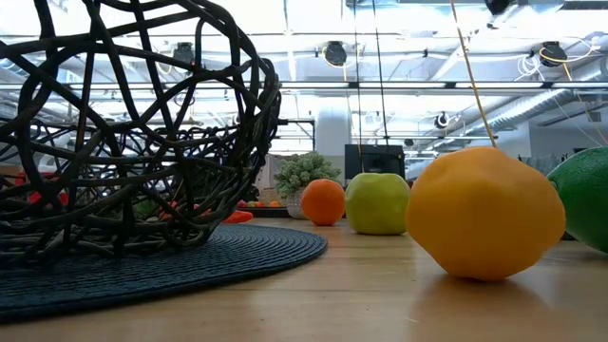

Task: Build produce basket
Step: Put the green celery into the black wire basket

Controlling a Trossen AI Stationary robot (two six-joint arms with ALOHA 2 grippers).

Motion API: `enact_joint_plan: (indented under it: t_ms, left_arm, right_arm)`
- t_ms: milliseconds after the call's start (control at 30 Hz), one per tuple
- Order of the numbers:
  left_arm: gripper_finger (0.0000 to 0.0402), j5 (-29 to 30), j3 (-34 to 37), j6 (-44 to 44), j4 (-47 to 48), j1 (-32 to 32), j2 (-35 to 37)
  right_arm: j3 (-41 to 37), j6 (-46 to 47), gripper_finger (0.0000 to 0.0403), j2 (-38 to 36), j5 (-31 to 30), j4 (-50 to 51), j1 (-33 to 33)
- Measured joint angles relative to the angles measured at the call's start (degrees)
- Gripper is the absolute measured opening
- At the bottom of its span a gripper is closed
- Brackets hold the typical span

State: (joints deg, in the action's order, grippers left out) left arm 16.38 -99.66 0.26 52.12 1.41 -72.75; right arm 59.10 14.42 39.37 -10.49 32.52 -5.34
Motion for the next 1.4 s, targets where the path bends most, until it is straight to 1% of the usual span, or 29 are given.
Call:
enact_joint_plan:
  t_ms: [200,267,367,467,633,733,800,900,967,1067,1133,1200,1300,1400]
  left_arm:
    - [0.0034,0.0,0.0,-1.0,2.3,0.0,0.0]
    - [0.0035,0.0,0.0,-1.1,2.2,0.0,0.0]
    - [0.0035,0.0,0.0,-2.5,2.5,0.0,0.0]
    - [0.0035,0.0,0.2,-4.0,3.1,0.0,0.0]
    - [0.0035,0.0,3.8,-4.3,3.2,0.0,0.0]
    - [0.0035,0.0,6.1,-4.3,2.8,0.0,0.0]
    - [0.0035,0.0,8.0,-4.6,1.7,0.0,0.1]
    - [0.0035,0.0,10.5,-7.3,1.0,0.0,-0.1]
    - [0.0035,0.0,11.6,-10.6,0.8,0.0,0.0]
    - [0.0035,0.1,12.8,-16.2,0.8,0.0,0.0]
    - [0.0035,0.0,13.0,-19.6,0.9,0.0,0.0]
    - [0.0035,0.1,13.0,-22.0,0.7,0.0,0.0]
    - [0.0035,0.1,13.0,-23.0,0.7,0.0,0.0]
    - [0.0035,0.2,13.0,-23.1,0.7,-0.2,0.0]
  right_arm:
    - [14.8,3.5,0.0000,12.9,-0.3,11.8,0.2]
    - [18.5,6.5,0.0000,16.5,-0.3,16.1,0.7]
    - [23.1,14.0,0.0000,20.9,0.0,22.7,1.9]
    - [24.6,24.0,0.0000,24.0,0.1,27.3,3.2]
    - [24.7,43.4,0.0000,26.5,0.2,28.7,6.4]
    - [24.7,47.5,0.0000,27.7,0.2,28.8,8.8]
    - [24.7,47.9,0.0000,28.4,0.5,28.8,11.0]
    - [24.7,46.4,0.0000,29.7,3.5,29.6,16.3]
    - [24.1,44.0,0.0000,30.8,7.6,29.3,21.0]
    - [22.6,37.0,0.0005,32.9,16.7,26.2,28.0]
    - [21.6,33.0,0.0019,34.5,20.5,24.4,32.2]
    - [20.8,30.0,0.0039,36.3,22.7,23.0,36.4]
    - [20.2,25.9,0.0074,39.8,24.2,22.6,42.2]
    - [19.9,22.8,0.0111,43.1,24.1,22.5,46.6]
